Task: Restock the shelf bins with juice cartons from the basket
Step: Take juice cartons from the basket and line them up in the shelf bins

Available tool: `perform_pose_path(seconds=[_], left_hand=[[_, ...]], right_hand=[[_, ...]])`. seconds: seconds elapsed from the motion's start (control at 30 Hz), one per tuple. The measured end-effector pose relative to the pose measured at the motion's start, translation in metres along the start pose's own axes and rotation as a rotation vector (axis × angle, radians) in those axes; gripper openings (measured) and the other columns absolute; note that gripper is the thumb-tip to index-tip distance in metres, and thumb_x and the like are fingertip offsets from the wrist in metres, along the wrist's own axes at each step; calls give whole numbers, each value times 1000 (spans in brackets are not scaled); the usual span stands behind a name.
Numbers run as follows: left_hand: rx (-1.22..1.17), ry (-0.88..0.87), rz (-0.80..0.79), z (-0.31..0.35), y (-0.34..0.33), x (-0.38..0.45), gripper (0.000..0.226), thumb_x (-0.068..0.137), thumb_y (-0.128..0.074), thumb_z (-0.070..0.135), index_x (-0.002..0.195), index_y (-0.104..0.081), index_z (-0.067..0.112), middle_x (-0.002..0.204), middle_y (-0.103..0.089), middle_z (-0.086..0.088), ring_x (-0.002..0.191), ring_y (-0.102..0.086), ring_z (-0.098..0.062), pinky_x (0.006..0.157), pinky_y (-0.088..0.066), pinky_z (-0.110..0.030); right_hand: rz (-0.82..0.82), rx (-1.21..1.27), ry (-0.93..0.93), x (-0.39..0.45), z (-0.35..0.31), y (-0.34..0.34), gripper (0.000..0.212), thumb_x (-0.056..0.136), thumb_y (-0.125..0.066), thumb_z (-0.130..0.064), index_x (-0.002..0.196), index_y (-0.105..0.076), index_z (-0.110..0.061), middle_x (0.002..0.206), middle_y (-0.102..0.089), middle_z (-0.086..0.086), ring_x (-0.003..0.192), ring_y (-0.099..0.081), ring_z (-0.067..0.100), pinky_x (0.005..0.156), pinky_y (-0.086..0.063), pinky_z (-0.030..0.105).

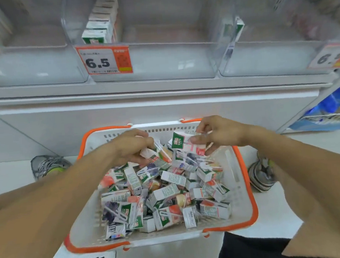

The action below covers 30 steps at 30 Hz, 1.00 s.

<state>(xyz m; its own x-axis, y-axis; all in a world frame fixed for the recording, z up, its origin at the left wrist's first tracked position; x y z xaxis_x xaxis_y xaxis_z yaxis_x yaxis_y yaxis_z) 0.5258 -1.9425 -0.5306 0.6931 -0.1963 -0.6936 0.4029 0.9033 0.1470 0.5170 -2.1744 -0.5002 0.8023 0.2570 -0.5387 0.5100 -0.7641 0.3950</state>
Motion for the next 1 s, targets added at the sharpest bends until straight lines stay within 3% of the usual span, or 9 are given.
perform_pose_path(seconds=[0.13,0.23,0.33,0.43,0.53,0.63,0.7,0.8,1.0], left_hand=[[-92,-68,-219,48,4,-33,27,97,-51,2,121,-60,1,119,-65,-19,101,-69,-28,81,-61,-39],[-25,-117,-221,68,20,-44,27,96,-50,-2,119,-64,1,118,-68,-23,109,-67,-30,87,-58,-47],[15,-184,-110,78,35,-45,25,90,-56,1,108,-72,4,114,-66,-28,94,-62,-29,77,-61,-45],[-91,-160,-107,72,39,-41,33,79,-62,13,108,-72,1,106,-67,-22,80,-61,-25,64,-59,-35],[-165,-113,-116,68,41,-34,55,71,-65,20,119,-63,-7,104,-65,-24,69,-62,-25,54,-55,-29],[-224,-130,-109,79,48,-34,32,88,-57,9,116,-64,-6,98,-67,-27,70,-65,-28,54,-57,-28],[-273,-142,-73,84,61,-35,28,89,-53,4,113,-67,-2,96,-69,-29,73,-66,-33,53,-58,-29],[-326,-173,-20,86,79,-39,30,86,-52,1,110,-69,0,103,-66,-34,74,-65,-37,47,-54,-28],[-447,-178,-61,82,83,-48,32,82,-59,9,111,-68,-2,92,-69,-26,64,-66,-29,50,-57,-27]], right_hand=[[23,421,21,-8,-22,11,29,89,-71,-24,101,-53,-5,92,-67,22,78,-70,33,74,-61,46],[-22,576,51,-10,-39,5,38,89,-69,-24,113,-57,3,94,-70,21,86,-70,39,82,-60,47],[-33,639,77,-8,-47,0,40,87,-70,-22,114,-65,7,96,-69,18,87,-66,34,85,-59,45],[-41,602,65,-4,-49,-3,22,84,-72,-18,101,-71,-3,87,-69,10,74,-59,19,61,-51,27],[-92,568,19,1,-49,-7,22,85,-70,-5,106,-68,-1,92,-70,11,75,-61,16,54,-47,22],[-127,622,-9,5,-49,-5,46,72,-75,-5,117,-64,-1,100,-70,14,82,-65,21,65,-55,29],[-139,619,-3,5,-52,-4,43,72,-76,0,114,-66,-3,106,-71,17,93,-67,28,79,-58,38],[-114,602,49,6,-63,-5,33,74,-77,6,106,-68,-2,104,-72,20,91,-69,30,82,-58,42],[-52,812,130,11,-94,-7,44,84,-68,-19,123,-60,0,113,-69,22,97,-69,34,89,-57,49]])
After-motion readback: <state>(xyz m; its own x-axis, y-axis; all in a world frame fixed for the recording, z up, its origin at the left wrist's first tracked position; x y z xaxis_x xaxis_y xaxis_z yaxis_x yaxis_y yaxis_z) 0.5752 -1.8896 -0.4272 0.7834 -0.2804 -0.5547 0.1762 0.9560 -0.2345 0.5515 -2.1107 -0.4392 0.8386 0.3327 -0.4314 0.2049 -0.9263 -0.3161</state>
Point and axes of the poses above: each hand's wrist, its own x-axis towards the middle knuckle, its own y-axis out of the back of the hand, z = x × y, the point moved 7 cm from there along x, towards the middle knuckle
